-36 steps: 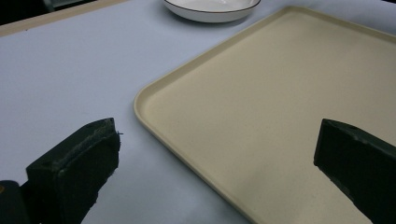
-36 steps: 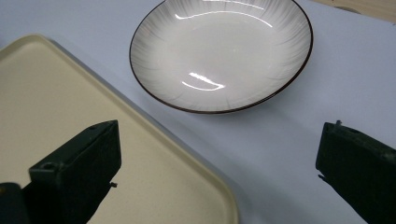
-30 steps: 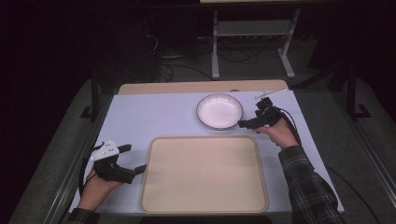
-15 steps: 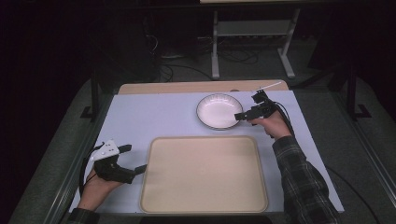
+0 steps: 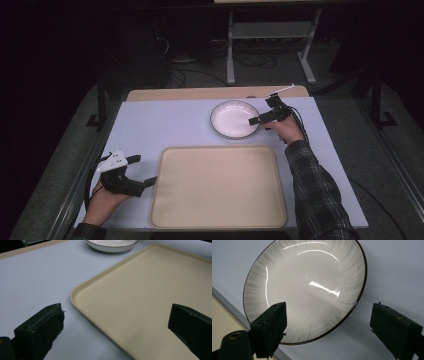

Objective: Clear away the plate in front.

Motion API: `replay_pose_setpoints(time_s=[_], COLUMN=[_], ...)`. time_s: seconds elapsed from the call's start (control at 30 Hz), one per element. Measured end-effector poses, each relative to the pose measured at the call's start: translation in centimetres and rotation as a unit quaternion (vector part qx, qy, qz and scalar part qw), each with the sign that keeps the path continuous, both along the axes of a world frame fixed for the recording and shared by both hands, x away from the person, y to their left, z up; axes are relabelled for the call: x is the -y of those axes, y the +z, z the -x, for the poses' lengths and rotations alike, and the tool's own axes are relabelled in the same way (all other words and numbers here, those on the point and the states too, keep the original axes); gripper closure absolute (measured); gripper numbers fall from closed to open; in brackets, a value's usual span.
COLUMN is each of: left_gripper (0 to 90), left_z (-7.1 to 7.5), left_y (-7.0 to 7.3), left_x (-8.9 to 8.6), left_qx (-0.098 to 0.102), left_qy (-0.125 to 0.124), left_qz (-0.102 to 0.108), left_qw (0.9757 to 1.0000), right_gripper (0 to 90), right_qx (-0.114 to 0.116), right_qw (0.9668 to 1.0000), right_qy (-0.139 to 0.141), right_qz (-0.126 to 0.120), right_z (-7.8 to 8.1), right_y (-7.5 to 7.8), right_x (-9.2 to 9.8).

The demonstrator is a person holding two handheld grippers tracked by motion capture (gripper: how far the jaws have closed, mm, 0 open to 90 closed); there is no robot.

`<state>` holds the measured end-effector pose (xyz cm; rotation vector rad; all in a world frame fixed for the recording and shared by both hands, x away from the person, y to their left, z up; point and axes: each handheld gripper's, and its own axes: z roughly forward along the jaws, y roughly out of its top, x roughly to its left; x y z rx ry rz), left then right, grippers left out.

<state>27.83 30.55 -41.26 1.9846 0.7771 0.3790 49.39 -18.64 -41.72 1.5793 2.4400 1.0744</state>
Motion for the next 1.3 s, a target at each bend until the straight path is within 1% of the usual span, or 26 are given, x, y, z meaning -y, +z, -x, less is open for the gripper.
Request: replay_pose_setpoints(time_s=[0.13, 0.23, 0.27, 0.43, 0.53, 0.77, 0.8, 0.9, 0.93, 0.97, 1.0, 1.03, 1.07, 1.1, 1.23, 1.3], left_gripper=[0.0, 0.0, 0.0, 0.0, 0.0, 0.0, 0.0, 0.0, 0.0, 0.0, 0.0, 0.0, 0.0, 0.0, 0.0, 0.0], left_z=[0.0, 0.0, 0.0, 0.0, 0.0, 0.0, 0.0, 0.0, 0.0, 0.0, 0.0, 0.0, -0.1, -0.1, -0.1, -0.1], left_y=[0.0, 0.0, 0.0, 0.0, 0.0, 0.0, 0.0, 0.0, 0.0, 0.0, 0.0, 0.0, 0.0, 0.0, 0.0, 0.0], left_x=[0.0, -0.1, -0.1, -0.1, -0.1, -0.2, -0.2, -0.2, -0.2, -0.2, -0.2, -0.2, -0.2, -0.2, -0.2, -0.2], left_qx=[0.000, 0.001, 0.001, 0.001, 0.001, 0.001, 0.000, 0.001, 0.001, 0.001, 0.001, 0.001, 0.001, 0.001, 0.001, 0.001], left_qy=[0.000, 0.001, 0.001, 0.001, 0.001, 0.001, 0.002, 0.001, 0.001, 0.001, 0.001, 0.001, 0.001, 0.001, 0.002, 0.001], left_qz=[0.000, 0.001, 0.000, 0.000, -0.001, 0.000, 0.000, 0.000, 0.000, 0.000, 0.000, 0.000, 0.001, 0.001, 0.001, 0.001], left_qw=[1.0000, 1.0000, 1.0000, 1.0000, 1.0000, 1.0000, 1.0000, 1.0000, 1.0000, 1.0000, 1.0000, 1.0000, 1.0000, 1.0000, 1.0000, 1.0000], right_gripper=[15.2, 17.8, 20.1, 23.5, 26.7, 40.5, 42.4, 44.4, 48.0, 48.0, 52.2, 52.2, 56.1, 56.1, 63.4, 64.1], right_qx=[-0.008, -0.016, -0.021, -0.026, -0.037, -0.049, -0.056, -0.061, -0.065, -0.065, -0.069, -0.069, -0.071, -0.071, -0.073, -0.073], right_qw=[1.0000, 0.9998, 0.9997, 0.9995, 0.9990, 0.9980, 0.9975, 0.9972, 0.9969, 0.9969, 0.9967, 0.9967, 0.9965, 0.9965, 0.9965, 0.9964], right_qy=[-0.005, -0.011, -0.011, -0.016, -0.021, -0.026, -0.025, -0.023, -0.022, -0.022, -0.022, -0.022, -0.020, -0.020, -0.024, -0.024], right_qz=[0.002, -0.003, -0.003, -0.009, -0.013, -0.031, -0.036, -0.035, -0.037, -0.037, -0.038, -0.038, -0.038, -0.038, -0.033, -0.037], right_z=[-0.4, -0.7, -0.9, -1.2, -1.4, -1.7, -1.8, -1.8, -1.9, -1.9, -1.9, -1.9, -1.9, -1.9, -1.8, -1.8], right_y=[-0.4, -0.6, -0.8, -1.1, -1.4, -1.9, -2.1, -2.3, -2.5, -2.5, -2.6, -2.6, -2.7, -2.7, -2.7, -2.8], right_x=[0.1, 0.2, 0.2, 0.2, 0.2, 0.3, 0.2, 0.1, 0.1, 0.1, 0.1, 0.1, 0.1, 0.1, 0.2, 0.4])
